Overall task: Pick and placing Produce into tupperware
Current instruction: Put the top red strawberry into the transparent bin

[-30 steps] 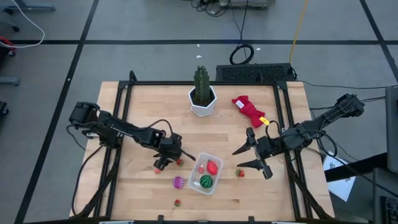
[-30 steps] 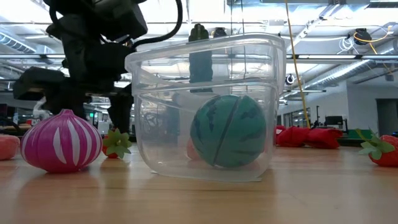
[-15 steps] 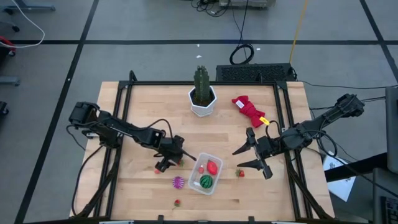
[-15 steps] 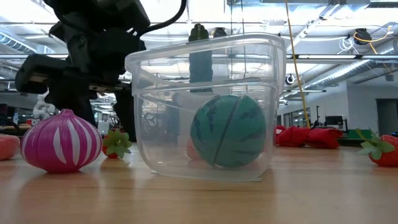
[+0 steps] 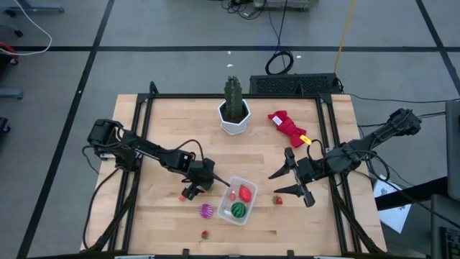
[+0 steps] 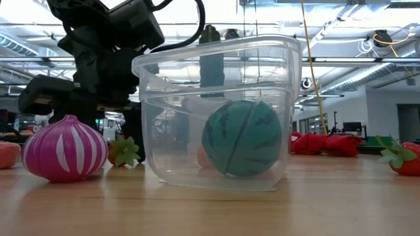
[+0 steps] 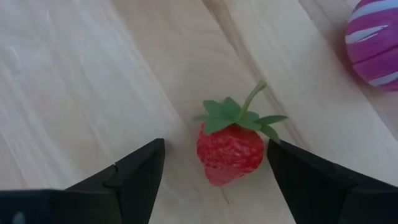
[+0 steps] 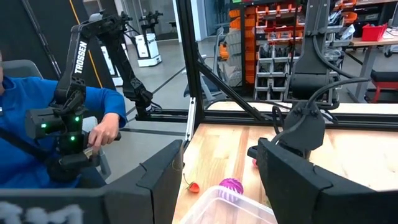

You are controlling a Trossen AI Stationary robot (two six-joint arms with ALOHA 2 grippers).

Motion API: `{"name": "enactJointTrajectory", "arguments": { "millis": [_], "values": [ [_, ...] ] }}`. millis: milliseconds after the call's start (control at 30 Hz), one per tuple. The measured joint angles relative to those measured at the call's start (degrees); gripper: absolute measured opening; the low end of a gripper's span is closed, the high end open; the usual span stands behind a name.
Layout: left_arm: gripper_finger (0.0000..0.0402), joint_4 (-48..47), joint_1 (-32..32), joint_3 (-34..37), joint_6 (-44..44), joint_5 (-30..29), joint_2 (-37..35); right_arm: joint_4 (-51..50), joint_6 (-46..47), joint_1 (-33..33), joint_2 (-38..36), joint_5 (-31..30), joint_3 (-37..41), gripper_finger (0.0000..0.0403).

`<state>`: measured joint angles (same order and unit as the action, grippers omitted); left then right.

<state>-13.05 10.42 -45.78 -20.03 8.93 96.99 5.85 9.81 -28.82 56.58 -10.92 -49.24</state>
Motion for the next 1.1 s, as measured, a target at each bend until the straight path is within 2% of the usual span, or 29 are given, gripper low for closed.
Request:
{"name": "enactJointTrajectory", "arguments": {
  "millis": [233,433,1100],
  "values": [
    [0.0292,0.14,-0.79,0.11,0.94,0.80,-0.35,-0.05,0.02,0.01,0.00,0.00,0.12,0.0196],
    [0.0292,0.86,-1.76,0.13,6.65,1.31,-0.28,-0.03,0.02,0.00,0.00,0.00,0.12,0.0196],
    [0.0292,0.81,-2.06,0.15,6.90,0.64,-0.26,0.17,0.02,0.00,0.00,0.00,0.12,0.0196]
  ]
}}
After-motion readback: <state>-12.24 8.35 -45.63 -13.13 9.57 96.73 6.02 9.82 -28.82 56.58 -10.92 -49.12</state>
